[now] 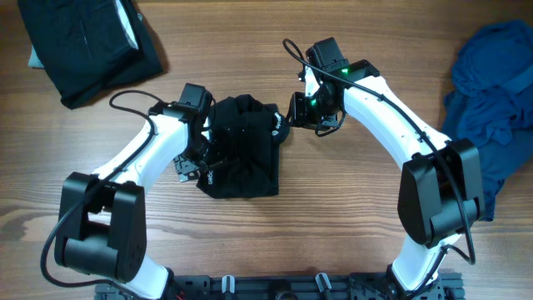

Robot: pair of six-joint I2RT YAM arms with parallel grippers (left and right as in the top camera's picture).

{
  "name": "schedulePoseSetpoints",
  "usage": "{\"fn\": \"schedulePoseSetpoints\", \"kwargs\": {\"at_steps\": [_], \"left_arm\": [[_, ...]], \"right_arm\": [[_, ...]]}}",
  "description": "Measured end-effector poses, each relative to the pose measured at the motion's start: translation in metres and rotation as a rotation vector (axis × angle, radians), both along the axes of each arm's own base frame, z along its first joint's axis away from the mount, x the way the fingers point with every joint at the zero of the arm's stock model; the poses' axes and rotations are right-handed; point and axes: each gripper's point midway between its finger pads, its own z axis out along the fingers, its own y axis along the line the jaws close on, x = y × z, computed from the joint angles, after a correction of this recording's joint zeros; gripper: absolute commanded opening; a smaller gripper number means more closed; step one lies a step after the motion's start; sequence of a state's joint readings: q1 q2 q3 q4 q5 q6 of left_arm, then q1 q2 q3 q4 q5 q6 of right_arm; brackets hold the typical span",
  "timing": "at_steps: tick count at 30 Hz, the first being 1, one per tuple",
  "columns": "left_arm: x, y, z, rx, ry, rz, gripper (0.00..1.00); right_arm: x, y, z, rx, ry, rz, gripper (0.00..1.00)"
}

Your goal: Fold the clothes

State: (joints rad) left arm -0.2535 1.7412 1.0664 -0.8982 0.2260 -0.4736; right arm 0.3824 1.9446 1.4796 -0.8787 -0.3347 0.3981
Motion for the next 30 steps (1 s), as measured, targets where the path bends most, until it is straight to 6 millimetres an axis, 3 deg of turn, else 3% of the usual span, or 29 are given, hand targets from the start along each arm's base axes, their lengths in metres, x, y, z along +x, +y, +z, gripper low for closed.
{"fn": "schedulePoseSetpoints", "kwargs": {"at_steps": [4, 10, 16, 23, 28, 30], "left_arm": [[0.000, 0.002, -0.001, 0.011, -0.002, 0.006, 0.45], [-0.003, 0.006, -0.002, 0.034, 0.012, 0.009, 0.04], [-0.009, 0.014, -0.005, 0.077, 0.043, 0.025, 0.04], [-0.031, 0.044, -0.003, 0.190, 0.146, 0.098, 0.04], [-0.033, 0.058, -0.003, 0.253, 0.153, 0.125, 0.04], [-0.033, 0.060, -0.003, 0.265, 0.149, 0.124, 0.10]], "right_arm": [[0.000, 0.000, 0.000, 0.000, -0.001, 0.004, 0.42], [0.000, 0.000, 0.000, 0.000, -0.003, 0.007, 0.40], [-0.002, -0.001, 0.000, -0.004, 0.004, 0.011, 0.37], [-0.004, -0.002, -0.001, -0.007, 0.013, 0.011, 0.36], [-0.004, -0.002, -0.001, -0.009, 0.013, 0.010, 0.32], [-0.004, -0.003, -0.002, -0.016, 0.013, 0.010, 0.31]]}}
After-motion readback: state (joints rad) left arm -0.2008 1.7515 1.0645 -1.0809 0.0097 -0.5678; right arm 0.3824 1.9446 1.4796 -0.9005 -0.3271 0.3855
